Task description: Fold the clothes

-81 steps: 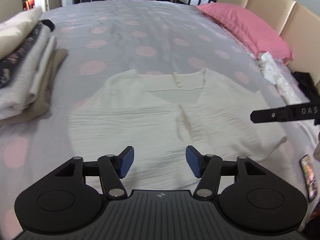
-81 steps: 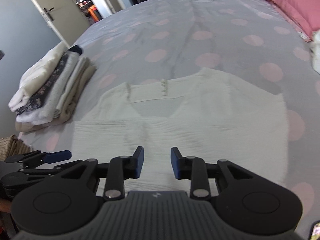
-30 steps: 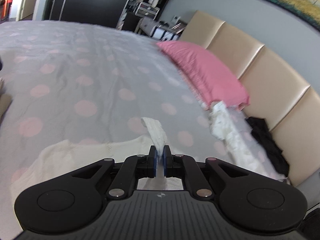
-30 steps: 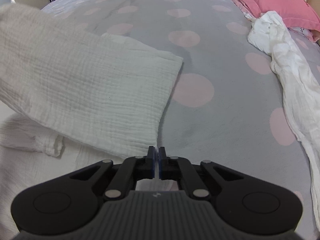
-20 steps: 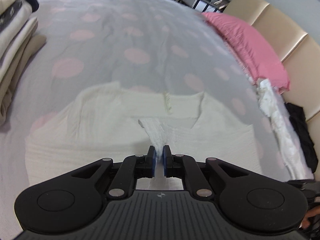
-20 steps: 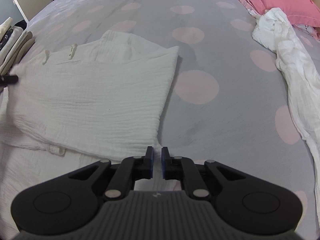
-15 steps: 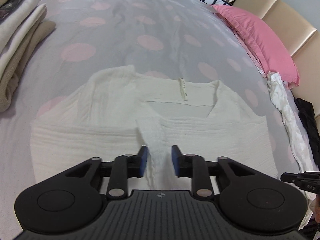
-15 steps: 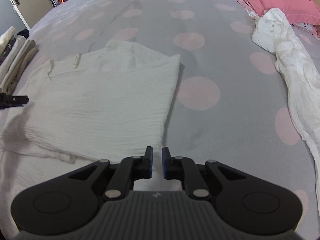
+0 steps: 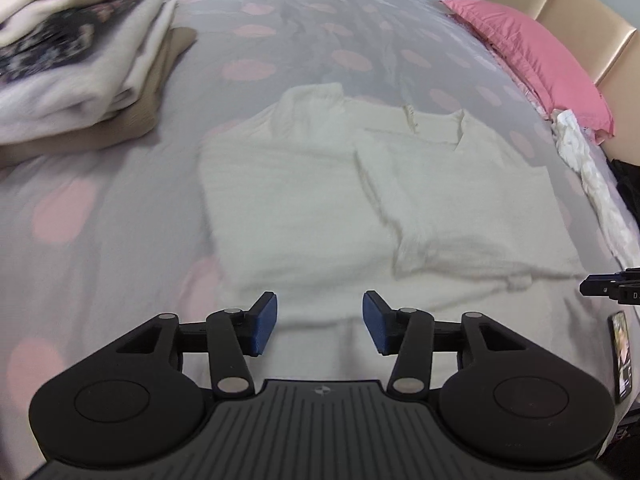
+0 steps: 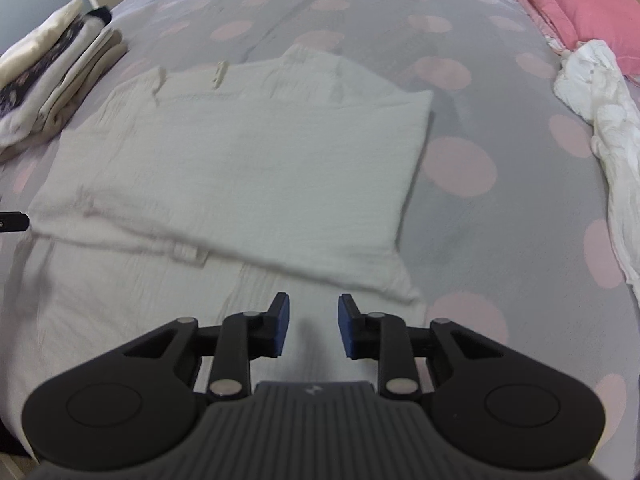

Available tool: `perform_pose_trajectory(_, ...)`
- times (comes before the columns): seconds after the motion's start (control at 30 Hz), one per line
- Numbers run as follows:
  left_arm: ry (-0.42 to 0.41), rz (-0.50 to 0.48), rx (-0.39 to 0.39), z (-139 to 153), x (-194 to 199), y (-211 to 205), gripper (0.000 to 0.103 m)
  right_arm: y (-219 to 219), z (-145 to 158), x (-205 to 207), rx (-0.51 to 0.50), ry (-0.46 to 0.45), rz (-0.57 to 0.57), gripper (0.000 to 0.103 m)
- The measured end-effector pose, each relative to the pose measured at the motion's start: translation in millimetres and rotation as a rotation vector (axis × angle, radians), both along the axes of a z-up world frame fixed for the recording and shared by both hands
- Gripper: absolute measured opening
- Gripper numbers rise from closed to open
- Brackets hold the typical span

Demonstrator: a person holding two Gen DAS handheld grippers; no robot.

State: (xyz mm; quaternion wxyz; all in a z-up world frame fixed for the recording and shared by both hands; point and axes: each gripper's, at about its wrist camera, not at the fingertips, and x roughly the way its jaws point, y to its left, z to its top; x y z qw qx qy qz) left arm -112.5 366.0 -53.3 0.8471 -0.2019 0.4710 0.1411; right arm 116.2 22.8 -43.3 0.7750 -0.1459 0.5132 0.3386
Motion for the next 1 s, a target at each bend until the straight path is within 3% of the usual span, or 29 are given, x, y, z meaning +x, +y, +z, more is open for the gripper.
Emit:
perform_pose_trajectory(0.13, 0.026, 0.018, 0.025, 0, -34, -7, 0.049, -8, -4, -21, -0.011, 0.003, 0.068, 0.045)
perform_pose_trajectory(0.47, 0.095, 0.034, 0.017, -9, -95, -28, 0.053, -53, -13, -63, -0.081, -0.011, 0.135, 0.053)
perform_pose_trajectory(0.77, 0.204, -0.030, 0.001, -28, -108, -56, 0.053, -76, -24, -80, -0.165, -0.035, 0.155, 0.061)
perform_pose_trajectory(1.0, 0.258, -0.047, -0.012, -43, -123, -67, 0.050, -82, -39, -80, -0.192, 0.033, 0.148, 0.061)
